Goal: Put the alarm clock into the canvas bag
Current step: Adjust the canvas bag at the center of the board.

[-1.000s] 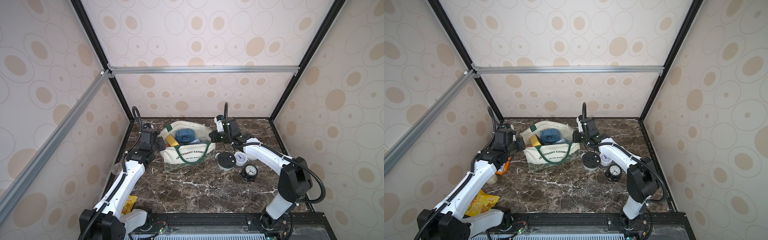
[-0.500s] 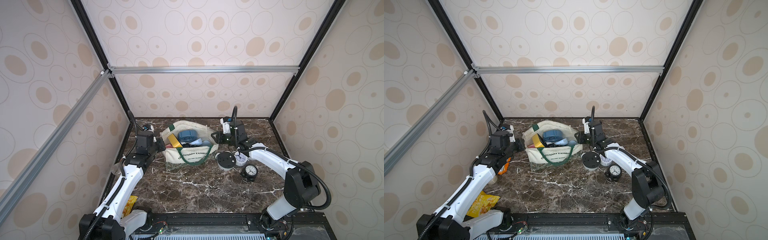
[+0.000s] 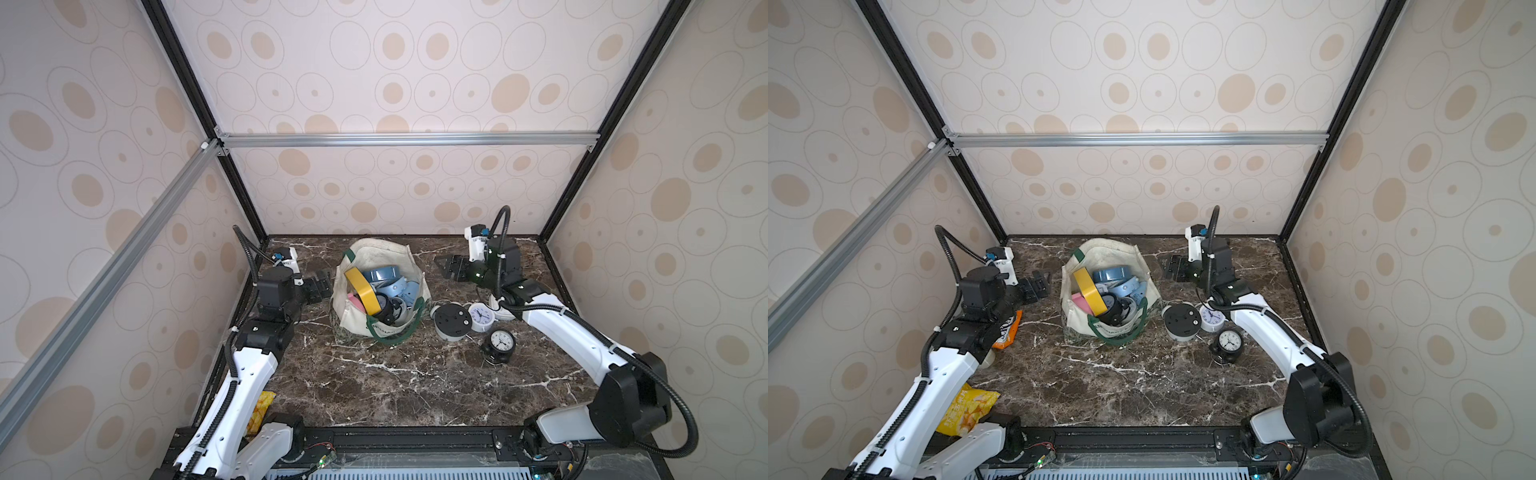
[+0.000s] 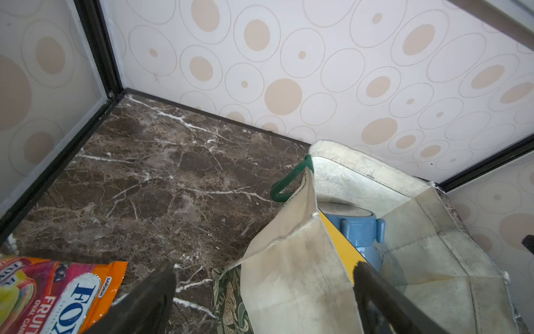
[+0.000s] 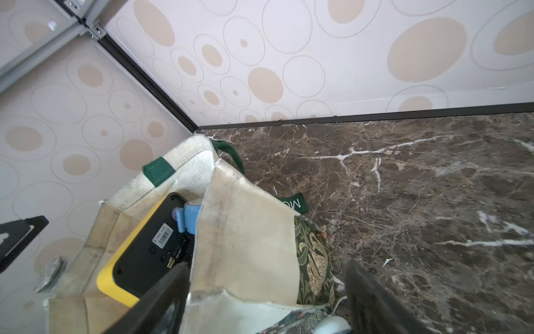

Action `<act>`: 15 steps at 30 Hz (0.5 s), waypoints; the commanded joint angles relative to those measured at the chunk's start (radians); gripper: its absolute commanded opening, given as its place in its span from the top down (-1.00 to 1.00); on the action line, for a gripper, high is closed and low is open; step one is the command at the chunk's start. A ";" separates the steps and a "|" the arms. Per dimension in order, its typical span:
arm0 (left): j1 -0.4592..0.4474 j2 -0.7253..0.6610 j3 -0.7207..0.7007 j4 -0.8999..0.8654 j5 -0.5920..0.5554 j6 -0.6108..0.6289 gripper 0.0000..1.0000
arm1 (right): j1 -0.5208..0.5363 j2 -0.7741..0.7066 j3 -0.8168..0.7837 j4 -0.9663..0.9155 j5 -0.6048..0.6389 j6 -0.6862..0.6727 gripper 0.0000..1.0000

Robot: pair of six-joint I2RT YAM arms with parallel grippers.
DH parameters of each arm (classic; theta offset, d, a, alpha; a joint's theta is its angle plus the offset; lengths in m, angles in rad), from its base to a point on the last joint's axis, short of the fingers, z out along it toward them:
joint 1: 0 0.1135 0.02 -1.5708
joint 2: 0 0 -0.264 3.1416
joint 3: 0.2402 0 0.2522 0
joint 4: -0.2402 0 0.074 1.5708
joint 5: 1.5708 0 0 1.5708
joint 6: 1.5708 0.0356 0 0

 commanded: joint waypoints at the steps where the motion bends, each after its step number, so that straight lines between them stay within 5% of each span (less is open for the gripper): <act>1: 0.010 -0.033 0.034 0.007 0.031 0.026 -0.97 | -0.026 -0.064 -0.055 -0.057 0.031 0.005 -0.85; 10: 0.005 -0.099 0.008 0.128 0.357 -0.085 -0.97 | -0.094 -0.031 -0.147 -0.083 0.070 0.033 -0.99; 15: -0.119 -0.177 -0.014 0.085 0.340 -0.078 -0.97 | -0.103 0.115 -0.122 -0.079 0.047 0.045 -0.94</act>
